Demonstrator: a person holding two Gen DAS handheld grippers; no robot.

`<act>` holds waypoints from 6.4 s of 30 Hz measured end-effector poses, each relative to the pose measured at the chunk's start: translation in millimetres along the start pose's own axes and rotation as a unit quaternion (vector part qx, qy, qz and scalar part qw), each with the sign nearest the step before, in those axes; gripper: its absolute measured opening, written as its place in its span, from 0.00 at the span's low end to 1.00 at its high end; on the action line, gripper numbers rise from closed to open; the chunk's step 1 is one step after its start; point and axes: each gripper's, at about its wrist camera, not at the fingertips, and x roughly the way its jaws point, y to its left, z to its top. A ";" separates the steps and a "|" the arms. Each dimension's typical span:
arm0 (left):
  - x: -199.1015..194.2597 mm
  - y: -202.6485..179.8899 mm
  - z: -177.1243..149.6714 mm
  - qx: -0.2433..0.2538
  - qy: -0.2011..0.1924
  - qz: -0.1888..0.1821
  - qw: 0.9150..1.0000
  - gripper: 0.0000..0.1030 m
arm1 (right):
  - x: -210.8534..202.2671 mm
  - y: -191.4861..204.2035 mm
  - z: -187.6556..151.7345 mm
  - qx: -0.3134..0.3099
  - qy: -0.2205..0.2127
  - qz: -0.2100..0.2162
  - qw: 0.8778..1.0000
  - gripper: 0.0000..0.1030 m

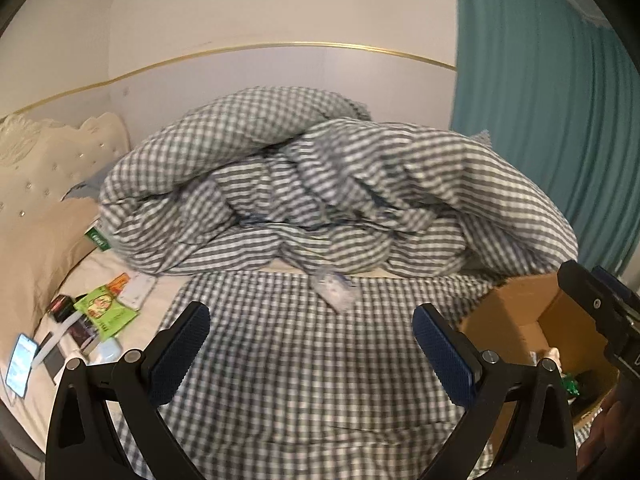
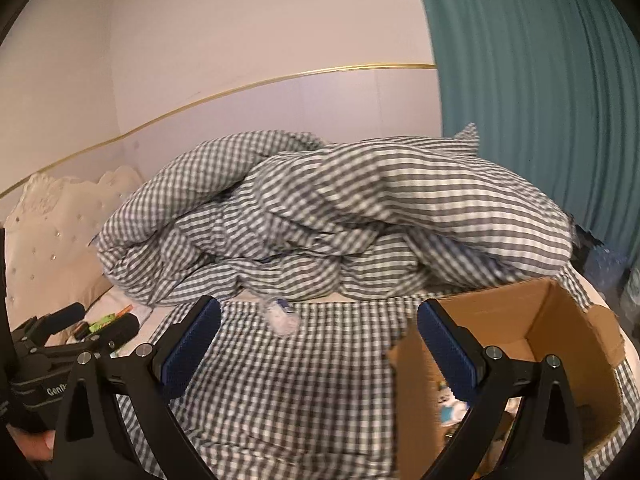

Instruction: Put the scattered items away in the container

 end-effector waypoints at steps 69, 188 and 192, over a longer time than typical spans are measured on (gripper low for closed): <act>217.2 154.8 -52.9 -0.074 0.116 0.061 0.989 1.00 | 383.4 81.5 -94.7 -0.089 0.248 0.008 0.965 0.68; -50.8 -125.9 -0.6 0.035 -0.023 -0.066 0.997 1.00 | -48.3 -162.5 -7.1 0.031 0.029 -0.108 0.993 1.00; -58.8 -105.8 0.6 0.030 -0.028 -0.055 0.998 1.00 | -46.7 -142.3 -3.9 0.023 0.027 -0.092 0.995 1.00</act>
